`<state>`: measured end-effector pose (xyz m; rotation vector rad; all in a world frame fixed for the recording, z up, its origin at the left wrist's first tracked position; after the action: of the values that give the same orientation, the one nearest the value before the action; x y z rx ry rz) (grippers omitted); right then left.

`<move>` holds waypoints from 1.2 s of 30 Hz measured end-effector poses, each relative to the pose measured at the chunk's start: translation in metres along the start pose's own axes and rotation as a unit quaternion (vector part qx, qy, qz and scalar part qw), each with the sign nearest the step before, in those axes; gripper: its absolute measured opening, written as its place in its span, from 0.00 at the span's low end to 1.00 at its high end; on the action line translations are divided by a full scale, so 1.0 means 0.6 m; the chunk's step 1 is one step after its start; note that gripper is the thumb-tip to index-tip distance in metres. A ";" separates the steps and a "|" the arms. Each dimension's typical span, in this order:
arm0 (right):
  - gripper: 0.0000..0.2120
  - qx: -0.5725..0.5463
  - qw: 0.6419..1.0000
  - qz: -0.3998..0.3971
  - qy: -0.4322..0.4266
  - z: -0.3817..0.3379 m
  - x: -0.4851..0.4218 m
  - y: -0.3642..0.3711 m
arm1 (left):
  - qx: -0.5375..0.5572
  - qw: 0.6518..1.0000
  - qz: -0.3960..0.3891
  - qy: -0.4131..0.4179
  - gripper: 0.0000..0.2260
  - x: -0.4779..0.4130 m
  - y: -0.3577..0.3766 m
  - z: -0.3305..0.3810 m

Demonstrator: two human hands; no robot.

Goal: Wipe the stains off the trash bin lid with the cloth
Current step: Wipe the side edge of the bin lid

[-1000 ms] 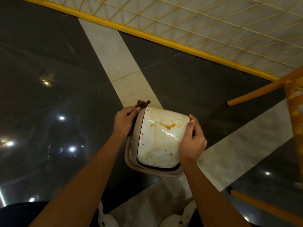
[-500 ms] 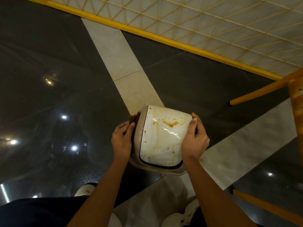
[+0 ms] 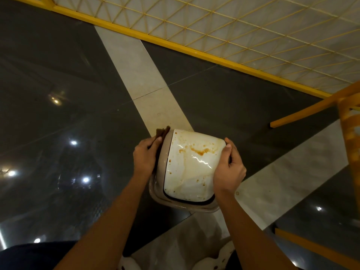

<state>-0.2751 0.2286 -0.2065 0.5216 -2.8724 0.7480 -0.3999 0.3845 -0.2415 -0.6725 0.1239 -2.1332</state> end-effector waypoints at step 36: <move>0.14 -0.015 1.000 -0.010 0.015 -0.008 0.004 -0.003 | -0.027 0.999 0.001 -0.024 0.12 0.017 -0.004 0.017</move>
<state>-0.2764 0.2291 -0.2009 0.5307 -2.8419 0.7013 -0.4015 0.3798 -0.2276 -0.7538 0.1565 -2.1165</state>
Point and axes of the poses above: each hand's wrist, its own x-axis away from the middle knuckle, its own y-axis out of the palm, z = x × y, the point moved 2 cm from there along -x, towards the middle knuckle, and after that the axes turned 11 degrees about -z, right-handed, at the moved point
